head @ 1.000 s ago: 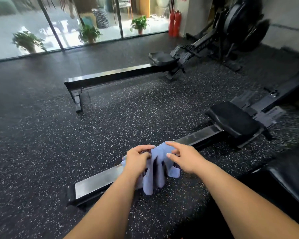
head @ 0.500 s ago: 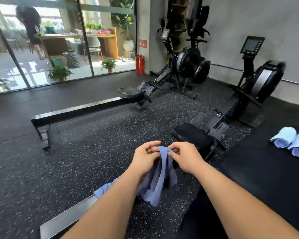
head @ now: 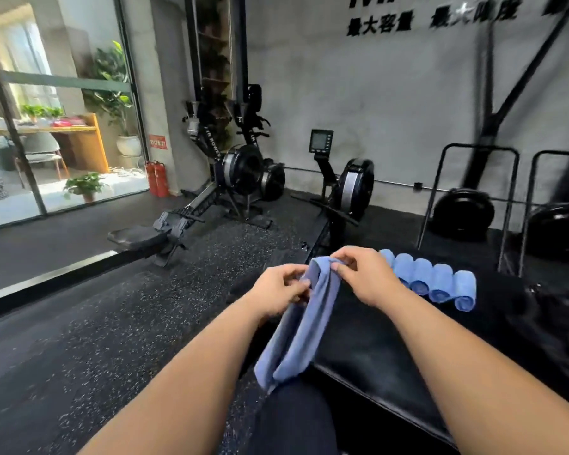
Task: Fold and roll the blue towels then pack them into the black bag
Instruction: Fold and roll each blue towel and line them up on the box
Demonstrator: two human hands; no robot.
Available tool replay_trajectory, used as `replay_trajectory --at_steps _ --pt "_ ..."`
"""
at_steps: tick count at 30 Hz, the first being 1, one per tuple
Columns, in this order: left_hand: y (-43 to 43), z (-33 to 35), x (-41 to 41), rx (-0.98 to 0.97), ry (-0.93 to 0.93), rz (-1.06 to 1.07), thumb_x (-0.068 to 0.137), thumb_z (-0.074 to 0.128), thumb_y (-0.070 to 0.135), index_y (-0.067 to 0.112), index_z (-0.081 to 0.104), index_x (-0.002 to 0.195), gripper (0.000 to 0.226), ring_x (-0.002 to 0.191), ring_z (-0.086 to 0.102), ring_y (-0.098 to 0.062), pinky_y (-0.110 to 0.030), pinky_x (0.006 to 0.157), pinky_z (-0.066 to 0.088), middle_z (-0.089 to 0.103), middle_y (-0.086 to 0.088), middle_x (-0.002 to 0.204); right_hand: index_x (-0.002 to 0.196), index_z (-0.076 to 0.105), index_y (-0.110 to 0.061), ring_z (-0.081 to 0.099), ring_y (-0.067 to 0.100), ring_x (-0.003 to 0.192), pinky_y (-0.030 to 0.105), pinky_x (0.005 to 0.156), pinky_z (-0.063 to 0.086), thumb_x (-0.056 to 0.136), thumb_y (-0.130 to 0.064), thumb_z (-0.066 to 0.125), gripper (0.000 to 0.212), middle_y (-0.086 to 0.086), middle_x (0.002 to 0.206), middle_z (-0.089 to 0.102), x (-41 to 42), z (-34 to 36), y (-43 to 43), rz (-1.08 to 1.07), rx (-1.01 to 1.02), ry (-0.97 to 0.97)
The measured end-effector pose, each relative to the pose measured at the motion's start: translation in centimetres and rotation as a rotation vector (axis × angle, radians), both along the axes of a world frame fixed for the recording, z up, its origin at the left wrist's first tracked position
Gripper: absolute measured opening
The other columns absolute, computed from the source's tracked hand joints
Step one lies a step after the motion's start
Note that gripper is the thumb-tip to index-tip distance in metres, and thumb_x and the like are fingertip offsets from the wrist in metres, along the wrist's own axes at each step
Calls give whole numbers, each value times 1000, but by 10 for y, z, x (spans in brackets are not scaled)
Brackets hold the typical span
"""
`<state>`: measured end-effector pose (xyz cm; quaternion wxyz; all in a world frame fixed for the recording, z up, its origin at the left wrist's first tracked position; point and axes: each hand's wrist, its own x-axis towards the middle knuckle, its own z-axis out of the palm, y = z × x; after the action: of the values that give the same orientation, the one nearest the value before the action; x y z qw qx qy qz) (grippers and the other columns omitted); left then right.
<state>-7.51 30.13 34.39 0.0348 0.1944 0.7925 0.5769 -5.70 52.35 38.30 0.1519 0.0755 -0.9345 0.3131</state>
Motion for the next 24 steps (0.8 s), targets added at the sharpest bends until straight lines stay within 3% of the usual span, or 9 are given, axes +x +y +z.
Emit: replay_trajectory --at_steps 3,6,8,11,16,20,24 --pt "56 23 -8 -15 21 -151 99 64 -2 19 74 117 30 90 72 -18 -40 88 62 79 -12 107 93 72 -37 62 -4 80 10 66 42 98 -23 70 15 -16 84 71 18 27 53 -116 -28 73" --pt "111 55 -12 38 37 -195 95 58 -11 19 73 116 40 99 74 -21 -41 92 62 79 -11 109 89 70 -38 68 6 80 19 72 48 97 -23 71 17 -14 85 74 32 52 102 -222 -82 131" --pt "146 76 -11 93 30 -218 93 52 -10 19 74 119 45 102 75 -22 -38 90 63 79 -8 110 86 71 -38 70 10 83 29 78 54 95 -20 72 20 -13 86 76 44 68 132 -267 -174 181" --pt "187 109 0 200 16 -254 95 49 -1 21 76 118 42 89 72 -18 -23 71 56 79 -9 112 92 76 -29 68 8 82 25 77 52 94 -16 70 15 -5 91 77 65 89 162 -322 -320 281" --pt "232 115 15 363 -63 -252 93 48 7 19 81 109 38 83 73 -20 -34 77 51 80 -8 106 90 76 -10 53 12 64 22 59 46 93 -9 66 10 7 76 67 95 89 192 -341 -475 291" --pt "246 43 15 108 -109 -237 95 58 26 19 80 87 24 71 71 -15 -31 72 51 75 -10 91 83 77 -17 59 12 66 32 69 50 88 -13 66 12 2 74 71 110 23 212 -348 -341 -40" --pt "237 -58 19 -484 -117 -332 92 59 22 8 75 77 27 58 67 -19 -26 67 55 74 -2 70 101 77 -33 68 7 77 25 82 54 90 -22 64 20 -10 83 75 128 -69 224 -325 -76 -509"
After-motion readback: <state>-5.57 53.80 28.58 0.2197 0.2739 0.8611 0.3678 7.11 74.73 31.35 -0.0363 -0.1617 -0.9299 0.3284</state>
